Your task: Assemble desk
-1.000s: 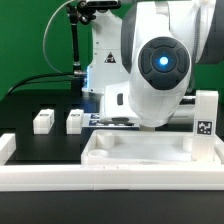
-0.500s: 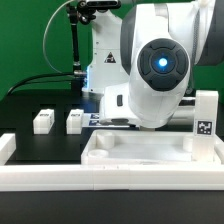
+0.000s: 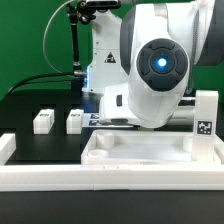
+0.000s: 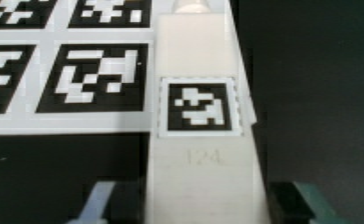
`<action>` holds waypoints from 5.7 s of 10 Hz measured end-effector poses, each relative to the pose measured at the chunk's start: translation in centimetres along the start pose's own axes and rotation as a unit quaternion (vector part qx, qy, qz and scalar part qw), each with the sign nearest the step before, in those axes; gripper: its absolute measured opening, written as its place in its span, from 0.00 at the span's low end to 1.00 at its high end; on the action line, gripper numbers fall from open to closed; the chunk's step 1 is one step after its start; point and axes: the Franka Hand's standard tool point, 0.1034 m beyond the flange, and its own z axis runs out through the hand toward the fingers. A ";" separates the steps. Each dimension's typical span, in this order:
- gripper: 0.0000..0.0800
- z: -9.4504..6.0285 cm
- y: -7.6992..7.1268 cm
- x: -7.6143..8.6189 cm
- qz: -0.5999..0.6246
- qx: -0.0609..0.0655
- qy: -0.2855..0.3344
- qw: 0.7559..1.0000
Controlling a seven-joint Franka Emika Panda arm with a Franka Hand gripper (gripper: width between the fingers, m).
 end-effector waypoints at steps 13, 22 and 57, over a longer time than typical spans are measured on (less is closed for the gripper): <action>0.36 -13.6 5.9 -3.0 0.021 0.043 0.200 0.979; 0.36 -25.4 6.8 -2.6 0.110 0.122 0.471 0.867; 0.36 -22.7 8.5 0.4 0.091 0.004 0.694 0.714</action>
Offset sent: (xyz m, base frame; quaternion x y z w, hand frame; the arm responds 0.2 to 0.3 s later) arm 0.0329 -0.0248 0.0780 0.0220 -0.0645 -0.0067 0.9976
